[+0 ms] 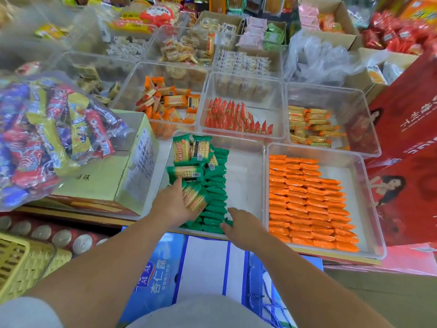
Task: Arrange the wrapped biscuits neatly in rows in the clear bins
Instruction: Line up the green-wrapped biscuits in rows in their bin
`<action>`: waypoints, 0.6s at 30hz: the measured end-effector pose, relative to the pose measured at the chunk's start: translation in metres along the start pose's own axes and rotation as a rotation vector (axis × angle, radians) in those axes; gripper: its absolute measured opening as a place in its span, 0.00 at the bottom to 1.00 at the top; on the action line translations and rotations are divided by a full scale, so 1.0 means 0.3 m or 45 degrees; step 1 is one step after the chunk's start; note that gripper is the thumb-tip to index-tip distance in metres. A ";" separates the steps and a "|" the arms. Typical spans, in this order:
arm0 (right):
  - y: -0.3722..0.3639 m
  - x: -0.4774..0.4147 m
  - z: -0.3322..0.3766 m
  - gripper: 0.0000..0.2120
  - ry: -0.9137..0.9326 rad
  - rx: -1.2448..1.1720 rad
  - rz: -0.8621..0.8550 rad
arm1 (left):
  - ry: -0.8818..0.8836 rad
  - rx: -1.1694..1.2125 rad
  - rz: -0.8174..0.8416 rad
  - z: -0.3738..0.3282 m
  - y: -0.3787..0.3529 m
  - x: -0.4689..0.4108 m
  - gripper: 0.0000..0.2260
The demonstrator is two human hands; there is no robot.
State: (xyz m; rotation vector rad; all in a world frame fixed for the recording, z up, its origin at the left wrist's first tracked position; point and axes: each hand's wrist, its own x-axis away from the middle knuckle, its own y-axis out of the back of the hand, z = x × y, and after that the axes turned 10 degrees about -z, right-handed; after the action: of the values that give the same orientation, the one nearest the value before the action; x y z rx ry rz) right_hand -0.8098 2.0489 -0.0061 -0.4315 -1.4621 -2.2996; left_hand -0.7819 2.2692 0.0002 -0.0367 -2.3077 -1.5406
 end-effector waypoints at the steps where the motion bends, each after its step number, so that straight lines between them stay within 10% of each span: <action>1: 0.006 -0.002 -0.004 0.29 -0.002 -0.014 0.002 | -0.008 0.060 -0.016 -0.002 0.000 0.009 0.59; 7: 0.025 -0.020 -0.008 0.29 0.016 -0.059 0.034 | 0.133 0.663 -0.253 -0.002 0.000 0.090 0.39; 13: 0.084 -0.029 0.022 0.30 0.053 -0.144 0.169 | 0.492 1.497 0.022 -0.007 0.036 0.169 0.41; 18: 0.163 0.023 0.082 0.22 -0.069 -0.878 -0.100 | 0.472 1.752 0.220 -0.015 0.045 0.202 0.34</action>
State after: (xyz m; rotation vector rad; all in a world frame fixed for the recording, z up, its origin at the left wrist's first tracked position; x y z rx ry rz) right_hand -0.7915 2.0513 0.0460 -0.6289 -0.6677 -2.8334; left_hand -0.8343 2.2597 0.0327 0.3481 -2.4304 0.3049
